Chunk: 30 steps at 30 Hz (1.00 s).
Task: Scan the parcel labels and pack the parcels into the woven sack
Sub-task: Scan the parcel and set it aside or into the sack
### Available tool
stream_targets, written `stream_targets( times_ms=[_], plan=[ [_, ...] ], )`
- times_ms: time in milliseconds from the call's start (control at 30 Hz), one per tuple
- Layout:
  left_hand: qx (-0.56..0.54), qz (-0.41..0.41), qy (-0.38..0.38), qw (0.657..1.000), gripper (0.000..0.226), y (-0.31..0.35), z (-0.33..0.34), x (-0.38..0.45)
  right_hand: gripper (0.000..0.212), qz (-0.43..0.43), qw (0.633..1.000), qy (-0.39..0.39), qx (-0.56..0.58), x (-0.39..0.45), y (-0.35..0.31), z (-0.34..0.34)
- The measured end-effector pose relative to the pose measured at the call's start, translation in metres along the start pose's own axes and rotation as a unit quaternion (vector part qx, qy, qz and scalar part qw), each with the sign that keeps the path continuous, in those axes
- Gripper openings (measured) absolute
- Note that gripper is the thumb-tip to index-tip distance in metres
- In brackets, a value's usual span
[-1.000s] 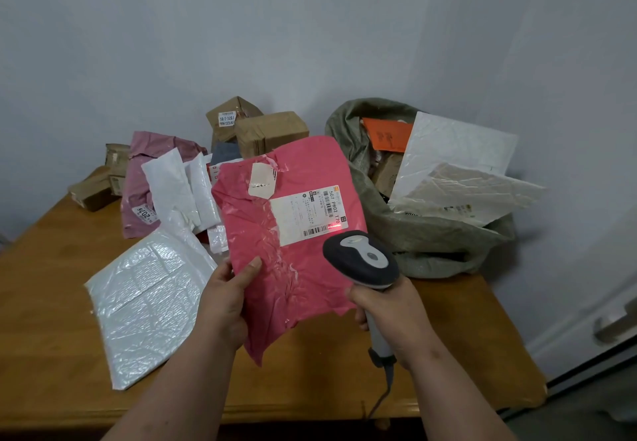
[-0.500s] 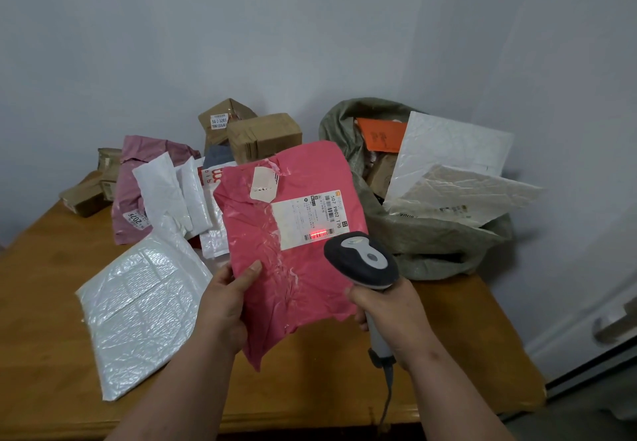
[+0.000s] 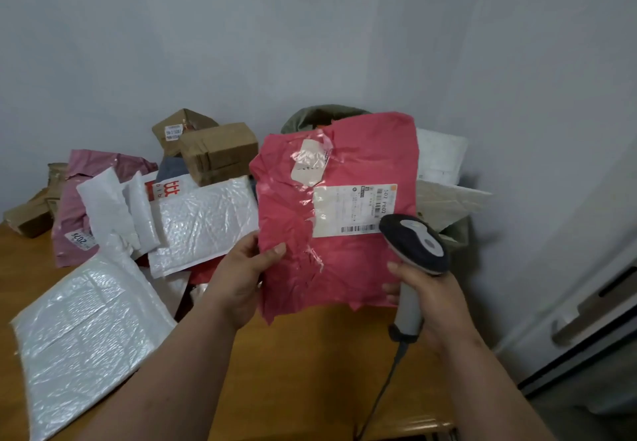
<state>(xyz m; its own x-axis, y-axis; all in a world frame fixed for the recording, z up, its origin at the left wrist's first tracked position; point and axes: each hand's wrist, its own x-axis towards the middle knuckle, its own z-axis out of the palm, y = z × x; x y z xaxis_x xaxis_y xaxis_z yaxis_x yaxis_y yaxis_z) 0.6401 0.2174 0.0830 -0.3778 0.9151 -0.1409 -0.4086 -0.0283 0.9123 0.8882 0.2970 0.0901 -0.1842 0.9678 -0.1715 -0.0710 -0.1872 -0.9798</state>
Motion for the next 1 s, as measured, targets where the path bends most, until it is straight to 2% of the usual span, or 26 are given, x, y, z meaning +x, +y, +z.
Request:
stream_targets(
  times_ms=[67, 133, 267, 367, 533, 733, 900, 1000],
  plan=[
    [0.024, 0.007, -0.024, 0.999, 0.041, 0.004, 0.023, 0.015, 0.037, -0.017, 1.000, -0.007, 0.015, 0.007, -0.009, -0.017],
    [0.029, 0.018, -0.046, 0.998, 0.037, 0.008, 0.046, 0.031, 0.048, -0.034, 0.999, 0.018, 0.019, 0.016, -0.015, -0.031],
    [0.062, 0.030, -0.086, 0.994, 0.035, 0.013, 0.095, 0.069, 0.038, -0.085, 0.994, 0.069, 0.029, 0.039, -0.026, -0.054],
    [0.109, 0.062, -0.108, 0.986, 0.035, 0.015, 0.124, 0.101, 0.043, -0.109, 0.990, 0.088, 0.021, 0.060, -0.037, -0.064],
    [0.168, 0.090, -0.099, 0.977, 0.032, 0.007, 0.139, 0.157, 0.058, -0.124, 0.988, 0.090, 0.011, 0.105, -0.048, -0.068],
    [0.218, 0.075, -0.086, 0.969, 0.037, -0.023, 0.135, 0.212, 0.048, -0.129, 0.986, 0.103, -0.022, 0.152, -0.036, -0.058],
    [0.282, 0.062, -0.076, 0.954, 0.032, -0.049, 0.133, 0.235, 0.059, -0.133, 0.985, 0.098, -0.037, 0.180, -0.023, -0.053],
    [0.310, 0.040, -0.048, 0.949, 0.026, -0.058, 0.136, 0.244, 0.061, -0.120, 0.989, 0.068, -0.048, 0.200, -0.024, -0.051]
  ],
)
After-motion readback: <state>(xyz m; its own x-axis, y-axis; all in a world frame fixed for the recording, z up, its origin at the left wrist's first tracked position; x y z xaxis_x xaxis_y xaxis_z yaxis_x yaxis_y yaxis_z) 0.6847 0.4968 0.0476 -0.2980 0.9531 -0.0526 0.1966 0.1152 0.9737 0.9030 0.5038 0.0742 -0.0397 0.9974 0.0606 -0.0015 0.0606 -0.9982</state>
